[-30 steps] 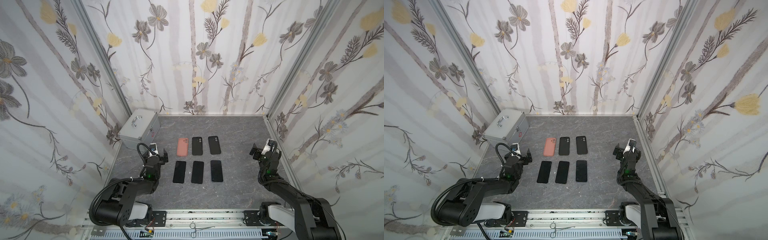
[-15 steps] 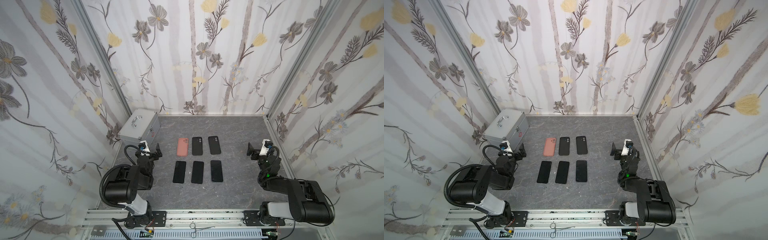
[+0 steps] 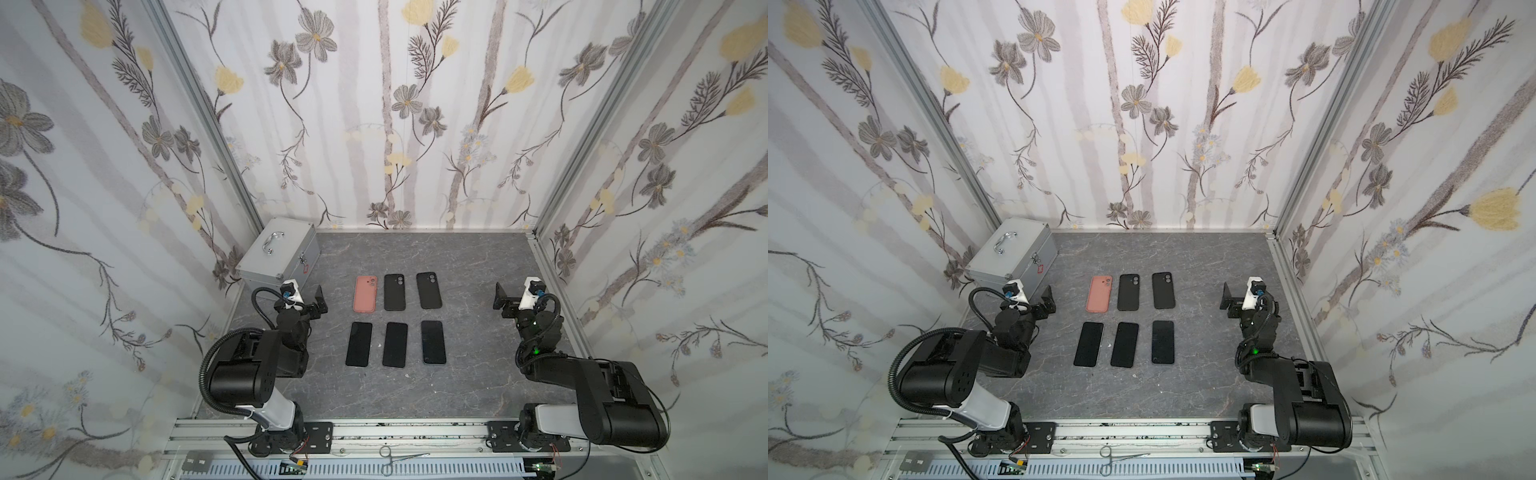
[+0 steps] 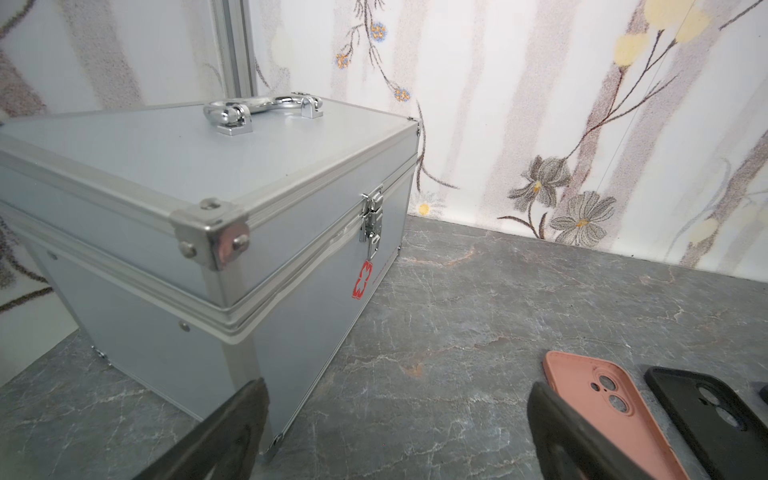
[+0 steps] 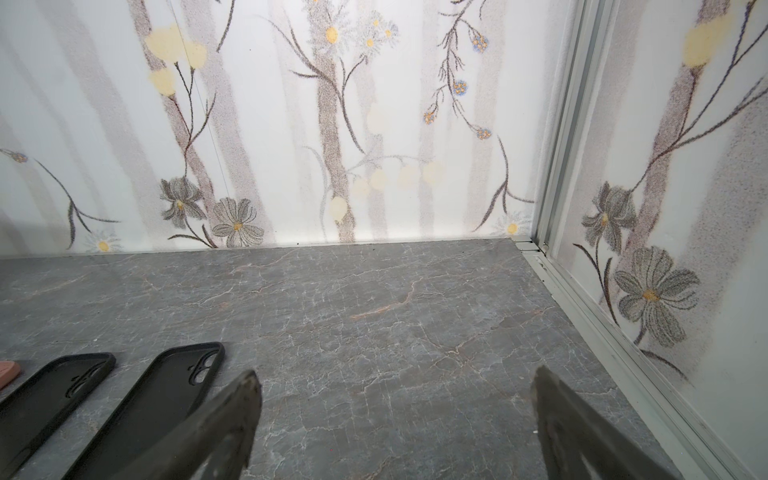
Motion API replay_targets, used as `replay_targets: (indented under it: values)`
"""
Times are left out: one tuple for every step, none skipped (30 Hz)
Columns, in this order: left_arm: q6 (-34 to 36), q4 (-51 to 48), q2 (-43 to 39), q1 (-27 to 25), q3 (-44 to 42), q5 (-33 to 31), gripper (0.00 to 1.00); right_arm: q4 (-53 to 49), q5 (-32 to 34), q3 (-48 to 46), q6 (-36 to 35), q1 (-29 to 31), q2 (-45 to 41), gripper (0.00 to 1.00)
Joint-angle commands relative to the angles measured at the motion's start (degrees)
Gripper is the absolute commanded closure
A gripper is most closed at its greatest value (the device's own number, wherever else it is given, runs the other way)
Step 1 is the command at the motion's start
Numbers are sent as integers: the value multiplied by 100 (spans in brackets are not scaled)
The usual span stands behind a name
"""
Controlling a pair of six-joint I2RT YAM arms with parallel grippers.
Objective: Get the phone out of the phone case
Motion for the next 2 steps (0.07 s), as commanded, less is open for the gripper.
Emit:
replay_targets:
  values:
    - [84,-126,-17,-27,40,49,0,332,-46,15,-109,9,12,0]
    - [99,-118,-23,-52,32,28,0,334,-46,10,-109,9,12,0]
